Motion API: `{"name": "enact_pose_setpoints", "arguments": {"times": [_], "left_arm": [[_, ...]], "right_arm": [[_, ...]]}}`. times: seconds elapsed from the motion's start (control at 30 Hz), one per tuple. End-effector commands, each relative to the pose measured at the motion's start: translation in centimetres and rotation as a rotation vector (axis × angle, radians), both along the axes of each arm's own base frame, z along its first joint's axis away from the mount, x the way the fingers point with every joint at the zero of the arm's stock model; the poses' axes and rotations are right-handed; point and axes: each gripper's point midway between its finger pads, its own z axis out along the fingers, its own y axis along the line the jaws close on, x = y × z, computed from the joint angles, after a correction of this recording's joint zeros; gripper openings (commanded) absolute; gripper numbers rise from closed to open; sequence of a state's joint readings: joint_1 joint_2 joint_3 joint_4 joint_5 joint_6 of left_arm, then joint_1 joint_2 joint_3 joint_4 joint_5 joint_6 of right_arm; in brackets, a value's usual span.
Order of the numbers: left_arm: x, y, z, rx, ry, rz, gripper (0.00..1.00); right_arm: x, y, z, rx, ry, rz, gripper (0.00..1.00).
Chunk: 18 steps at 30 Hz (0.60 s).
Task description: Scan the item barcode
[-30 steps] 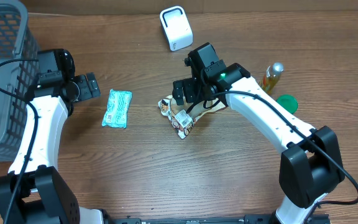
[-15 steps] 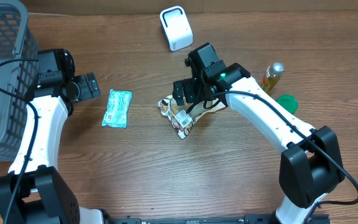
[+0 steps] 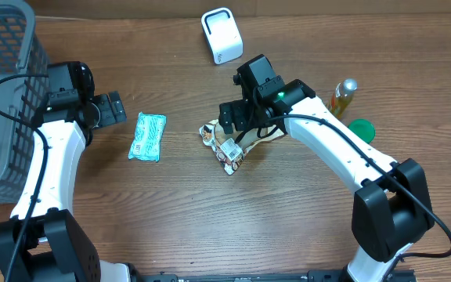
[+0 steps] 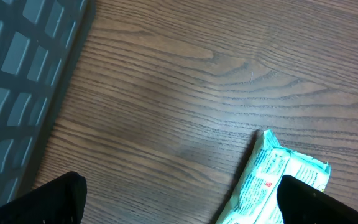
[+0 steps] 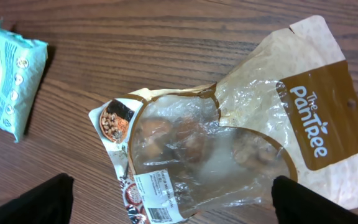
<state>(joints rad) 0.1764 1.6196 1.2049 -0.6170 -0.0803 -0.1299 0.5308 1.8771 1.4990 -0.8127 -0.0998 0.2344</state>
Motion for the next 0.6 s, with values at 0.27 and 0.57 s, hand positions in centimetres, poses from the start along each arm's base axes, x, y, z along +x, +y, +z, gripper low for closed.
{"name": "enact_pose_setpoints", "arguments": {"times": [0.27, 0.57], "left_arm": [[0.5, -0.1, 1.3, 0.015, -0.031, -0.013, 1.0], [0.5, -0.1, 1.3, 0.015, -0.03, -0.014, 0.99]], "right_arm": [[0.8, -1.3, -0.2, -0.06, -0.038, -0.036, 1.0], [2.5, -1.5, 0.4, -0.078, -0.117, -0.066, 1.0]]}}
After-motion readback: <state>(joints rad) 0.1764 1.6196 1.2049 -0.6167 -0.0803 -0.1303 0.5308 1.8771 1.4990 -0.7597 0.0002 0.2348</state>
